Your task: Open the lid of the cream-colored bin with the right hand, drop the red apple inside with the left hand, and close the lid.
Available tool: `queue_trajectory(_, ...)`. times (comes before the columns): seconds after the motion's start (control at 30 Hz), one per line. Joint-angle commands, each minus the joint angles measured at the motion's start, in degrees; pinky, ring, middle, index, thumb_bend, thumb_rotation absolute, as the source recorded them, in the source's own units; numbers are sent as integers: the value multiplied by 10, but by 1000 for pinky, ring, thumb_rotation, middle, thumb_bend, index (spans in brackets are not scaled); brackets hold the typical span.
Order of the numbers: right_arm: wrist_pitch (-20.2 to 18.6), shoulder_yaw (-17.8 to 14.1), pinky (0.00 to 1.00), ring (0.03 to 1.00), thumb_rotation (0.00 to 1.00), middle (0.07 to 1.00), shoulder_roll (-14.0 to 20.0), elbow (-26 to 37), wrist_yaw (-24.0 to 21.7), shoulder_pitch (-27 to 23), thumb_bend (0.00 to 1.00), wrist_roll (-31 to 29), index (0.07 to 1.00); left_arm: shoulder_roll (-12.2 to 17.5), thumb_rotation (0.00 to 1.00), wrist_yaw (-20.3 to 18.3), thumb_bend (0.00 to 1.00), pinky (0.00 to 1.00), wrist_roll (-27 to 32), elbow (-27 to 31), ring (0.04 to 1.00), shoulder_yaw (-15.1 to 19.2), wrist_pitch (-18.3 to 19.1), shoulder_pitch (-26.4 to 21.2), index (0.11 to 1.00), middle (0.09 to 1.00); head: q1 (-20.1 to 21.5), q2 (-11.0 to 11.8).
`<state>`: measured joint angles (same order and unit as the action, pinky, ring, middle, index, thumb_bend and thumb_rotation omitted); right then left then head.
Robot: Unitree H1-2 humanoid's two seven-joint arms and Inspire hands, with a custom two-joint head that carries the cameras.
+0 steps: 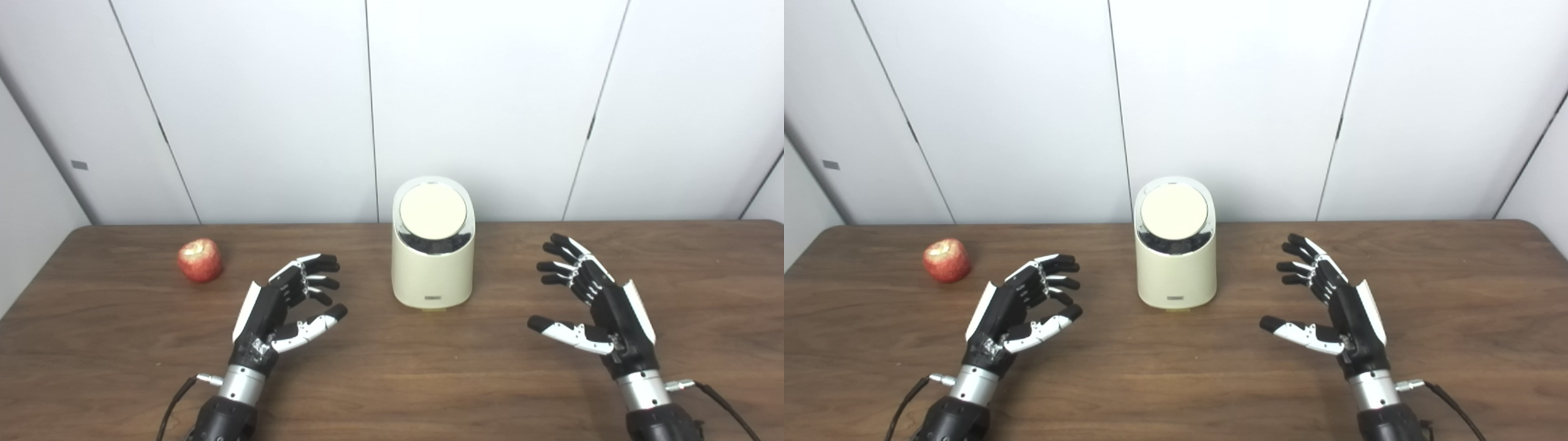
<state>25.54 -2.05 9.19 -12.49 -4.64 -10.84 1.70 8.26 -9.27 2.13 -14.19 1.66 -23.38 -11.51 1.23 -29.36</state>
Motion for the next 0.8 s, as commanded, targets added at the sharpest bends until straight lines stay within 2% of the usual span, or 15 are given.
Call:
queue_trajectory(0.0, 13, 7, 672, 739, 246, 836, -21, -48, 6, 33, 675, -8, 846, -12, 124, 6, 645, 531, 2, -31, 646, -5, -12, 16, 761, 739, 0, 0)
queue_trajectory(0.1, 13, 8, 671, 740, 241, 839, -20, -47, 8, 33, 671, -3, 846, -12, 106, 5, 640, 533, 5, -30, 645, -5, -11, 16, 761, 738, 1, 0)
queue_trajectory(0.17, 13, 8, 673, 740, 277, 836, -19, -48, 9, 33, 677, 0, 849, -12, 79, 2, 625, 541, 9, -32, 651, -5, -13, 15, 765, 741, 1, 0)
queue_trajectory(0.57, 13, 10, 681, 750, 301, 850, -18, -47, 5, 28, 682, -2, 877, -10, 68, 1, 623, 534, 9, -44, 646, -4, -24, 12, 764, 743, 7, 8)
queue_trajectory(0.7, 11, 12, 688, 760, 343, 862, -11, -37, 2, 20, 692, 6, 901, -11, 105, 4, 640, 528, 5, -50, 647, -4, -24, 8, 762, 744, 7, 11)
queue_trajectory(0.77, -2, 12, 698, 785, 342, 874, -7, -22, 0, 16, 691, 8, 905, -12, 109, 4, 644, 535, 5, -49, 651, -5, -21, 8, 762, 744, 7, 11)
